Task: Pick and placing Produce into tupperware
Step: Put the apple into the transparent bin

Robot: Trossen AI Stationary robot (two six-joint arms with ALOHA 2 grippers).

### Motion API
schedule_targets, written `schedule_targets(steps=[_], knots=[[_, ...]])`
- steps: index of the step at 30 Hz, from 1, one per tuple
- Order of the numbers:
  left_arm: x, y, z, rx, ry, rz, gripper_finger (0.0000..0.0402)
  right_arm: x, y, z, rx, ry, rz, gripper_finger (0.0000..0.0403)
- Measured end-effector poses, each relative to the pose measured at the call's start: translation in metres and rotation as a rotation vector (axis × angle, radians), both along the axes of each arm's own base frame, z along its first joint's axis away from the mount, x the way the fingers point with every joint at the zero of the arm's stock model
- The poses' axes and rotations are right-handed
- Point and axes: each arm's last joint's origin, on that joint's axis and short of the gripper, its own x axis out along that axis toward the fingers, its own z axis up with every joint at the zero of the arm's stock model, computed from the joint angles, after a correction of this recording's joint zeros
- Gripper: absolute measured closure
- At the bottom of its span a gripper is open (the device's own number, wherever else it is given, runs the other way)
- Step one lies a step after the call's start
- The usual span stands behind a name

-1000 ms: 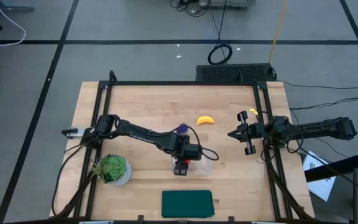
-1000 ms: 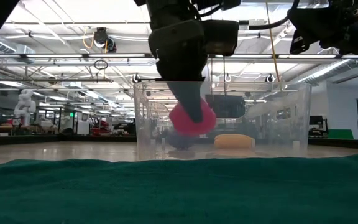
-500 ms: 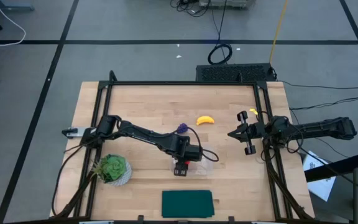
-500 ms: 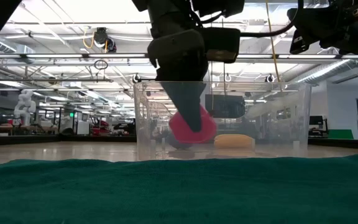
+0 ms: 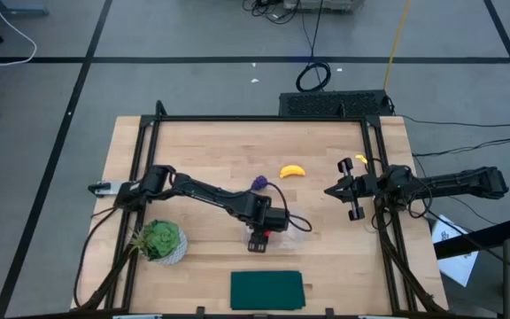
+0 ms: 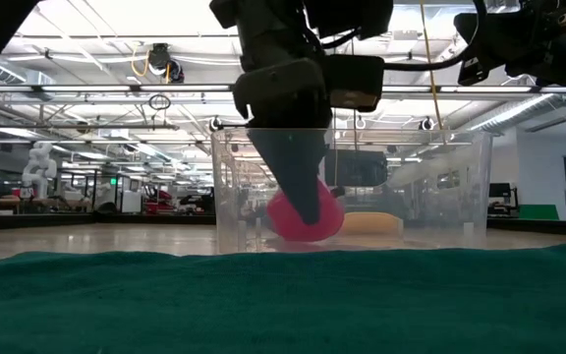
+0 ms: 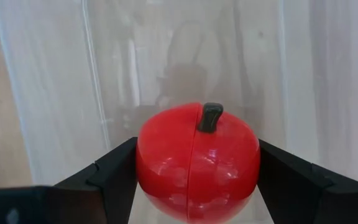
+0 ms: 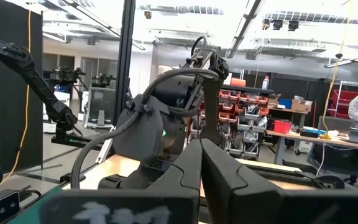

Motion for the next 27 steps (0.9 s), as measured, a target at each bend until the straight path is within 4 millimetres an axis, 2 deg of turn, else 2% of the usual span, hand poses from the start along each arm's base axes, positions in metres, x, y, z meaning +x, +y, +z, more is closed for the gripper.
schedule_targets(steps=[20,27], knots=[[-0.0018,0.0027,-0.0062,-0.041,0.007,-0.002,0.0127,0.0000,0.0000,0.0000,0.000,0.000,0.000,0.0403],[-0.0020,0.0027,-0.0075,-0.041,0.010,0.001,0.0103,0.0000,0.0000,-0.0001,0.000,0.000,0.000,0.0403]])
